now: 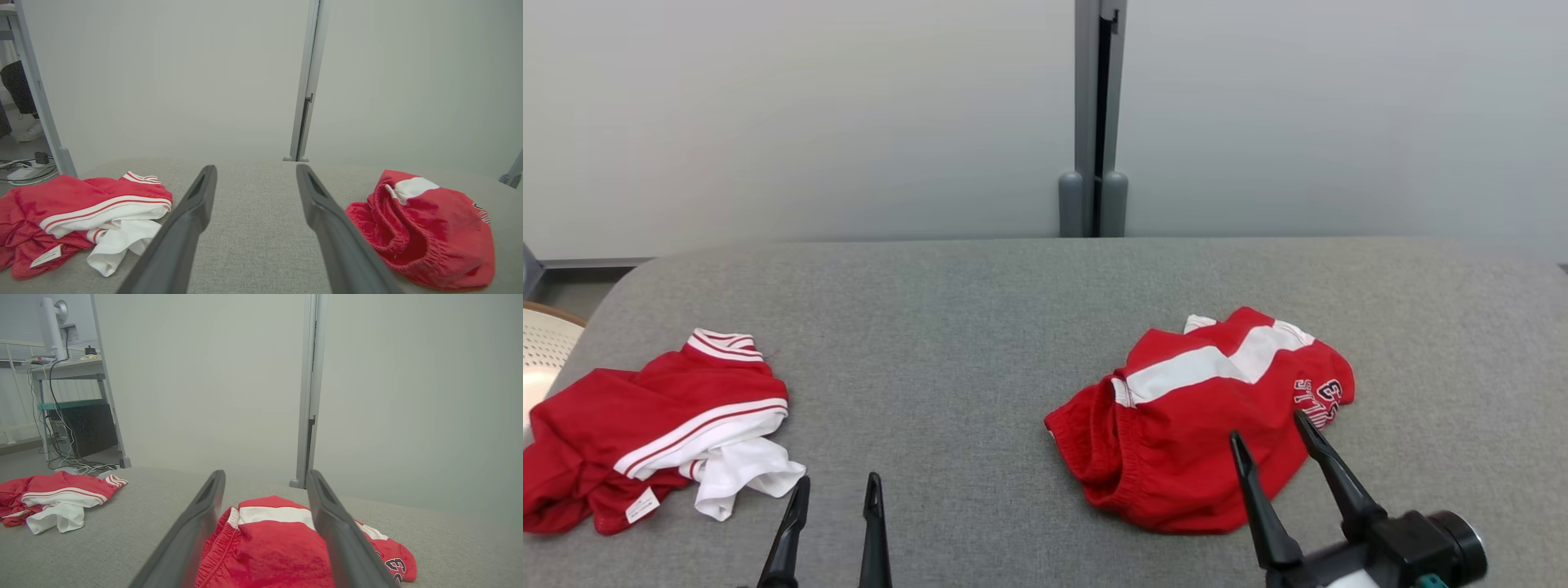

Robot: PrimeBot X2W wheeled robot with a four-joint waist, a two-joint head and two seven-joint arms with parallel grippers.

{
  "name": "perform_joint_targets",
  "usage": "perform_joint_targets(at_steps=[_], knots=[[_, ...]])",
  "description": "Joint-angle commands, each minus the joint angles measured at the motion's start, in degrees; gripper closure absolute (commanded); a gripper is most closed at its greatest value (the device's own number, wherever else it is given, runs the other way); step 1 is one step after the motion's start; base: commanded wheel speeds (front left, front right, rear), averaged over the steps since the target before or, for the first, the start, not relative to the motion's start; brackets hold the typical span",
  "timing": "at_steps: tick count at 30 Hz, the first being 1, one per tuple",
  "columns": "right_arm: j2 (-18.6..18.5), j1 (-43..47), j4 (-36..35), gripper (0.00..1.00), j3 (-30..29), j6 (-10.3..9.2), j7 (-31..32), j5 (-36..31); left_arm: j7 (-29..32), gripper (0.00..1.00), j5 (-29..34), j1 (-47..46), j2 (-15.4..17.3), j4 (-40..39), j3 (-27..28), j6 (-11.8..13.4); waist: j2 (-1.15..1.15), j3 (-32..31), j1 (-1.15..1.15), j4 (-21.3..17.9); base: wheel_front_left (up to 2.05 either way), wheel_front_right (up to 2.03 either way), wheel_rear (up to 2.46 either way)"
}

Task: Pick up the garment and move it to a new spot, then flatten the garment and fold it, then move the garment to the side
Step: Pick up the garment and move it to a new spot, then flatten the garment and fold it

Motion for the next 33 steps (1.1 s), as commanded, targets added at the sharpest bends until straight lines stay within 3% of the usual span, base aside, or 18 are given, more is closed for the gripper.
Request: perform_joint_targets(at_steps=[1,11,18,33], knots=[[-0.2,1.2,-0.4,0.0,-0.4,-0.12,0.0,-0.7,-0.1,0.0,0.6,0.4,-0.1,-0.5,0.7,-0.4,0.0,-1.0,0.0,0.9,0.0,0.0,0.0],[-0.1,6.9,-2.5,0.0,-4.6,-0.12,0.0,-1.7,-0.1,0.0,6.1,4.2,-1.9,-3.0,5.4,-4.7,0.0,-2.1,0.0,0.0,0.0,0.0,0.0],[0.0,5.8,-1.1,0.0,-4.4,-0.12,0.0,2.5,-0.1,0.0,5.7,3.3,-1.9,-3.3,5.5,-4.5,0.0,-1.3,0.0,-1.5,0.0,0.0,0.0],[0.0,4.8,0.1,0.0,-3.6,-0.12,0.0,2.0,-0.1,0.0,6.5,1.8,-1.9,-1.8,4.3,-4.4,0.0,-0.6,0.0,-2.5,0.0,0.0,0.0]])
